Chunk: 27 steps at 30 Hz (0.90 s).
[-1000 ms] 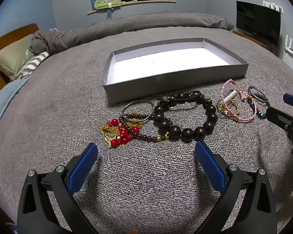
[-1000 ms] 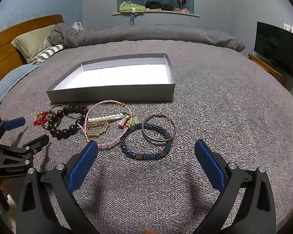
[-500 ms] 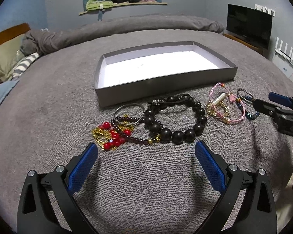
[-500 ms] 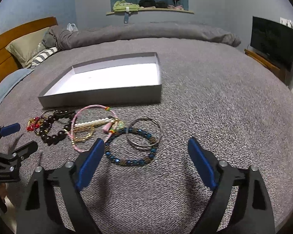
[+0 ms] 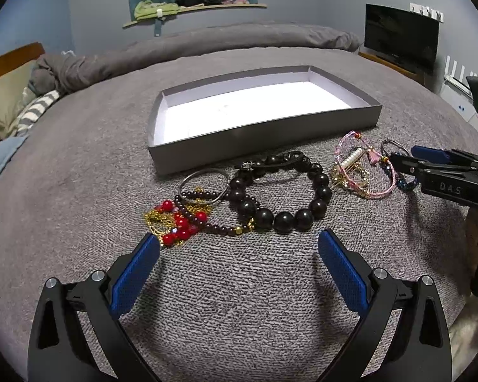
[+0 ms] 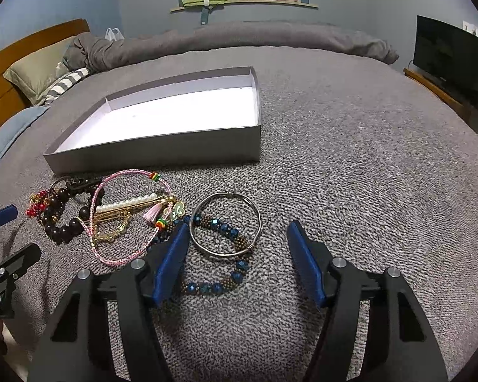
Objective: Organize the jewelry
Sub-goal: 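Grasp the pink braided bracelet with the left tool while the right tool grasps the silver bangle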
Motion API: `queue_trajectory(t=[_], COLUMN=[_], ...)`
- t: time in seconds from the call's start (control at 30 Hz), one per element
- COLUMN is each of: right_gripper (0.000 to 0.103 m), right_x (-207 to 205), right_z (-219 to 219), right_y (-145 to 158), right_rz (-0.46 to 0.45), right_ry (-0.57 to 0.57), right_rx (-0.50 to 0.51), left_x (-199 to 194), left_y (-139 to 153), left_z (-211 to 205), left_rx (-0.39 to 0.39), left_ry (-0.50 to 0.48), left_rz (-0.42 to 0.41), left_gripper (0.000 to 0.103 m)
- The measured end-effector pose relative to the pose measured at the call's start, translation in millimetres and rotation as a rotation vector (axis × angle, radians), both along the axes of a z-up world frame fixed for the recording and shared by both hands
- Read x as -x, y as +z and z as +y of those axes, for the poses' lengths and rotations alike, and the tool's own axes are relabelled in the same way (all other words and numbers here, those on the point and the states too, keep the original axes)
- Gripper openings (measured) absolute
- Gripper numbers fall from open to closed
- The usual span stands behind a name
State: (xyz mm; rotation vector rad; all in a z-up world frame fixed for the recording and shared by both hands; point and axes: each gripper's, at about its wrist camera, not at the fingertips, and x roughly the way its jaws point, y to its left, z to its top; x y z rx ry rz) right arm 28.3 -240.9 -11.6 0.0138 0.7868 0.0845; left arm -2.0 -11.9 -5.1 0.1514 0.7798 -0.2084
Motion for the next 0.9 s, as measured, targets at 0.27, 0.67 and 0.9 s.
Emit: queue_trajectory(t=[0.27, 0.67, 0.9], right_gripper=[0.048, 0.048, 0.048], right_x=[-2.4, 10.7, 18.2], right_z=[15.1, 2.7, -10.0], right_y=[0.9, 17.0, 24.1], right_rz=[-0.014, -0.062, -0.078], right_ry=[0.058, 0.049, 0.043], right_rx=[0.066, -0.01, -0.041], left_x=[0.9, -4.2, -27.6], left_y=[-0.4, 17.7, 21.7], left_z=[1.8, -19.1, -58.6], left_rx=[0.0, 0.033, 0.03], left_ry=[-0.005, -0.112, -0.25], left_rz=[0.007, -0.024, -0.005], left_gripper=[0.101, 0.097, 0.077])
